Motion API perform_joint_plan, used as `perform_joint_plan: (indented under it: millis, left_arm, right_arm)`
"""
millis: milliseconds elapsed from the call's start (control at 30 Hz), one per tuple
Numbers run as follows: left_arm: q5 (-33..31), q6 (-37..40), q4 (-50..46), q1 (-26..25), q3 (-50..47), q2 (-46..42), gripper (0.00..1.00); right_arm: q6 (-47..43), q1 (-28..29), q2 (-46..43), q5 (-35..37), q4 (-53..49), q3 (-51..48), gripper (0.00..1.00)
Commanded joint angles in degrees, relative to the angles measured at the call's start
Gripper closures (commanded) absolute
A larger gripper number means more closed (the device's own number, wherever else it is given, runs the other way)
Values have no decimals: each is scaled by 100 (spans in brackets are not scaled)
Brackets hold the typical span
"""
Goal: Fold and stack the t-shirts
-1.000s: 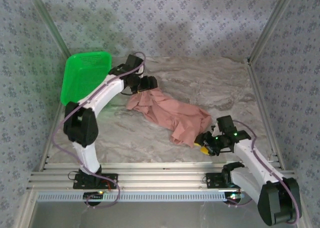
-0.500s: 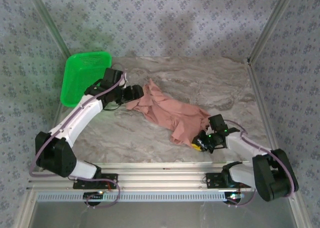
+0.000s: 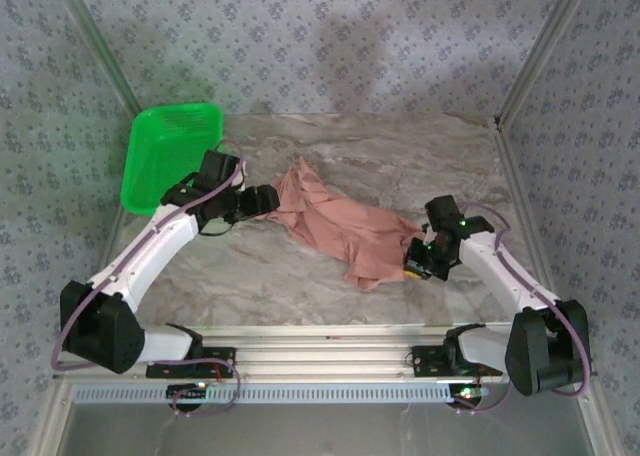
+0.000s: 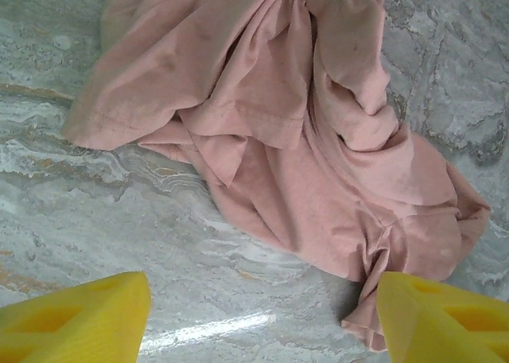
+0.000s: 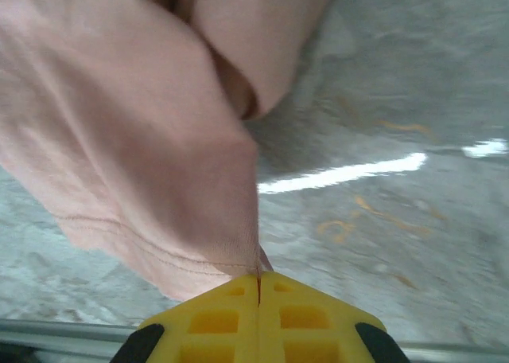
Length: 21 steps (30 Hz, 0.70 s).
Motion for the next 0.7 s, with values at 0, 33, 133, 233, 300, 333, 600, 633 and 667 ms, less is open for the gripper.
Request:
perform_joint_plan:
  millis: [0,33,133,233,300,333,600,633,667]
  left_arm:
    - [-34,111,-41,33,-5,-43,26]
    - [-14,111,-31,33,-9,-26,25]
    - [30,87,-4,33,-51,2,25]
    - [48,87,-5,33,-95,19,26]
    - [52,87,1,34,-119,28,26]
    - [61,95,5,33,-128,28,26]
    - [55,120,-121,33,-235,-100,26]
    - [47,111,-124,33,-272,-148,26]
    - [49,105,-132,38,-298,-179,26]
  right_arm:
    - [-492,-145,-7,650,-878,311,100]
    - [-488,-164,52,738,-867,327,100]
    - [-458,-112,293,1139,-707,328,98]
    - [-422,-71,499,1318,-468,258,97]
    - [-287,-83,589,1266,-263,187,97]
    - [-252,-116,663,1291,-178,185,97]
    - [21,-329,506,823,230,-77,51]
    - [146,-450,256,633,308,-196,48]
    - [232,-576,51,452,375,-295,46]
